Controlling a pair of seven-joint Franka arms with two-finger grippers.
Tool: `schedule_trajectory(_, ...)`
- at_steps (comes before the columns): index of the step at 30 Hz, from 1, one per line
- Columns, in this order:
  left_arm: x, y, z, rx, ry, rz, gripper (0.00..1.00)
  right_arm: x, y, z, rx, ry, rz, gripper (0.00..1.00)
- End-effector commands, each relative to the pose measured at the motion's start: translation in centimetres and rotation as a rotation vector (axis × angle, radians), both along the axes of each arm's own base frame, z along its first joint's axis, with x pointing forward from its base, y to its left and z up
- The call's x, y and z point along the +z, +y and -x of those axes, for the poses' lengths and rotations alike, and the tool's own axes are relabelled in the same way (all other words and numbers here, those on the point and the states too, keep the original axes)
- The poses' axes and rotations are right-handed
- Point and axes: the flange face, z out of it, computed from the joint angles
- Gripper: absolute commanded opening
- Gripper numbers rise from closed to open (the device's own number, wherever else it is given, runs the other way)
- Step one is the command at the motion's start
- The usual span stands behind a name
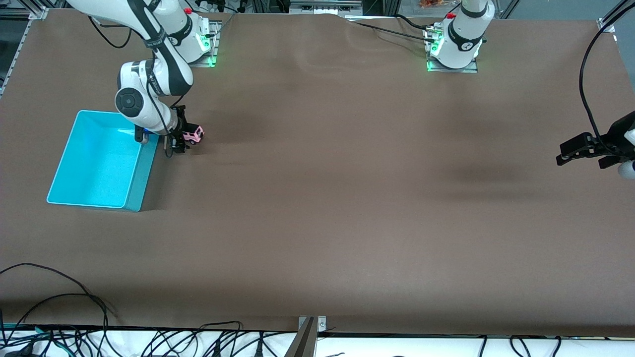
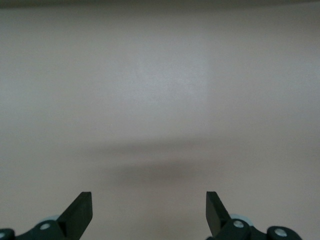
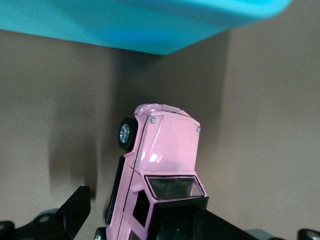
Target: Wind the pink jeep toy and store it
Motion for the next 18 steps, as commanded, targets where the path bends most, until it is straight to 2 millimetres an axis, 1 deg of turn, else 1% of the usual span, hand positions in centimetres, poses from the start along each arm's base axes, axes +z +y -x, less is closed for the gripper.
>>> schedule_trajectory(1,0.2,-0.1,0.6,-0.012,-0.004,0.018,1.0,-2.2,0.4,0.9,-0.01,0.023,0.006,1.0)
schedule_trajectory(4,0.2,-0.1,0.6,-0.012,-0.004,0.018,1.0,-2.2,0.5,0.7,-0.003,0.02,0.006,0.99)
schedule_trajectory(5,0.2,-0.1,0.6,-0.012,-0.004,0.018,1.0,-2.1,0.5,0.7,0.0,0.018,0.007,0.91)
schedule_trajectory(6,0.3,-0.1,0.6,-0.012,-0.005,0.018,1.0,-2.1,0.5,0.6,0.005,0.017,0.007,0.73)
schedule_trajectory(7,0.2,-0.1,0.6,-0.012,-0.004,0.018,1.0,-2.1,0.5,0.6,0.005,0.017,0.007,0.47)
schedule_trajectory(8,0.3,0.0,0.6,-0.01,-0.005,0.018,1.0,-2.1,0.5,0.6,0.014,0.018,0.006,0.14)
schedule_trajectory(9,0.2,-0.1,0.6,-0.012,-0.004,0.018,1.0,-2.0,0.5,0.6,0.018,0.017,0.008,0.0)
schedule_trajectory(11,0.2,-0.1,0.6,-0.012,-0.004,0.018,1.0,-2.0,0.6,0.5,0.028,0.014,0.012,0.0)
schedule_trajectory(18,0.3,-0.1,0.6,-0.012,-0.005,0.018,1.0,-0.4,0.7,-0.6,0.032,-0.01,0.01,0.0)
